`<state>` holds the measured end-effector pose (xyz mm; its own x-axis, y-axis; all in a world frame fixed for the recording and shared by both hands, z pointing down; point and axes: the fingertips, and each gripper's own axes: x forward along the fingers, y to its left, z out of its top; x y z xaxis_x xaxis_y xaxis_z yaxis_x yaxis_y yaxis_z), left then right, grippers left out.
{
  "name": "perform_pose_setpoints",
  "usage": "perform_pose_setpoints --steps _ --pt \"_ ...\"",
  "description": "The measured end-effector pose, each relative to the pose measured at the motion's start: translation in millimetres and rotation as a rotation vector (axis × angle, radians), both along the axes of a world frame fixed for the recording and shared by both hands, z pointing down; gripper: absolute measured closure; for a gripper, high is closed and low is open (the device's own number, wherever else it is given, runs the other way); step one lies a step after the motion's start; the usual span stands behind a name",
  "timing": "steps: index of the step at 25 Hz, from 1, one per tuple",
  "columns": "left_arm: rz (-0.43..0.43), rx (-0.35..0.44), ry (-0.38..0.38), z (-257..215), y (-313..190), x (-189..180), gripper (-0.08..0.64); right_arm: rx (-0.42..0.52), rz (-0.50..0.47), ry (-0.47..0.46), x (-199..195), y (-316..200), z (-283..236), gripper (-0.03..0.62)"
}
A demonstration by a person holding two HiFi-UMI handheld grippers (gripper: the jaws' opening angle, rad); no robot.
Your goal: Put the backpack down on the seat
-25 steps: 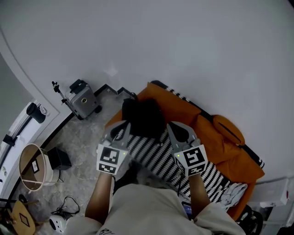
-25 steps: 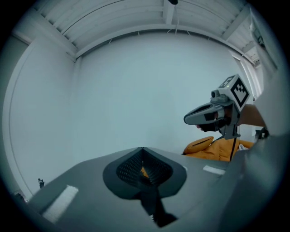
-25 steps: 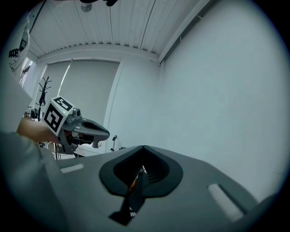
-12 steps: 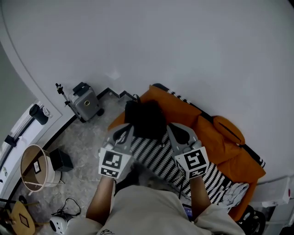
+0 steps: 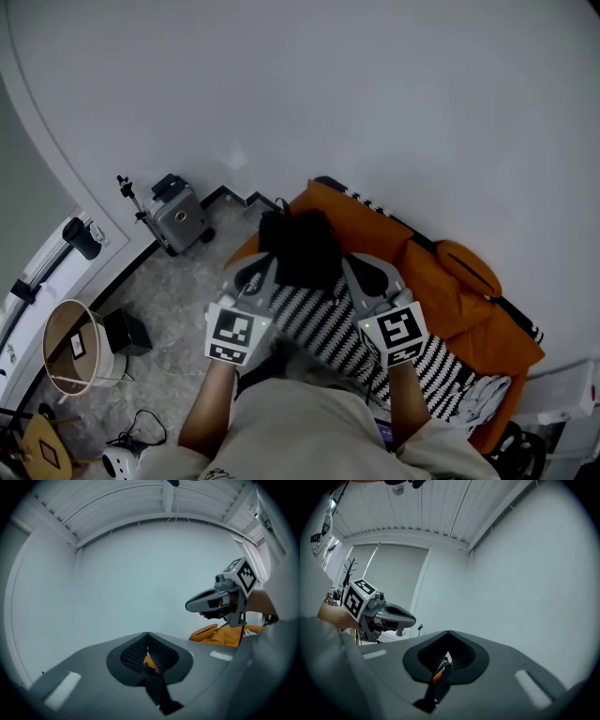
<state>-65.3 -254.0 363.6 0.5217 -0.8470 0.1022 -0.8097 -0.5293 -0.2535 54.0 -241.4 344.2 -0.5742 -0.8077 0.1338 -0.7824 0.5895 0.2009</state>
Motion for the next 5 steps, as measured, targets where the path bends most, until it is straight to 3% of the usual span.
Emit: perform_pose_setpoints --steps 5 --pt "0.002 0.008 0.006 -4.4 -3.3 -0.8 0.549 0.010 0.006 -0.002 0.0 -3.7 -4.8 0.592"
